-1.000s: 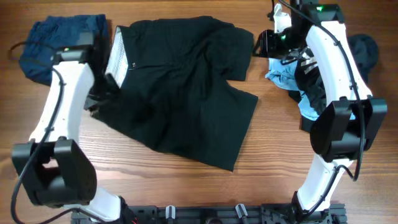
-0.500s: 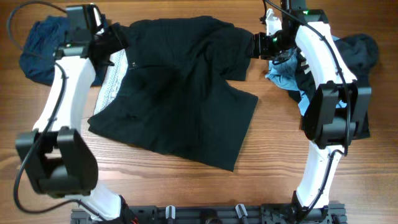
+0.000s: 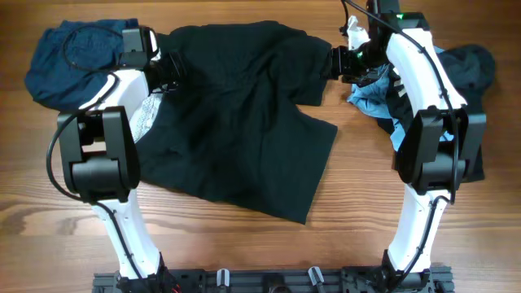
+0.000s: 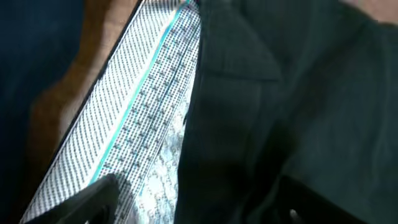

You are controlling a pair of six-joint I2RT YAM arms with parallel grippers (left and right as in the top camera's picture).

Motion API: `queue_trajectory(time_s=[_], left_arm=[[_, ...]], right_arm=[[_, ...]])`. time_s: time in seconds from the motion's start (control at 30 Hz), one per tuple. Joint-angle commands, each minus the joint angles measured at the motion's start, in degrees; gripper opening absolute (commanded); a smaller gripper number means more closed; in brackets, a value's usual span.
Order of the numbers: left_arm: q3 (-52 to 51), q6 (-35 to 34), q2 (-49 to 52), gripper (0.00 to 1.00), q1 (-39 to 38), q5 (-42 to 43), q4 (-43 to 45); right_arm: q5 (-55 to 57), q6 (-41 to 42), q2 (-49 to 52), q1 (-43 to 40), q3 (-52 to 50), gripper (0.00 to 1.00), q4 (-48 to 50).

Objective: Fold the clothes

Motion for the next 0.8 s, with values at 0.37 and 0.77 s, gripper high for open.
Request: queue_trajectory(time_s=[0.37, 0.77], left_arm=[[0.22, 0.50, 1.86, 0.09, -1.88, 8.39, 4.92], [5.33, 2.84, -5.88, 0.04, 2.45, 4.50, -0.35]], right_arm=[[-1.14, -0.35, 0.22, 0.85, 0.52, 0.67, 0.09], [-1.11, -0.35, 0.22, 0.85, 0.52, 0.67, -0.09]])
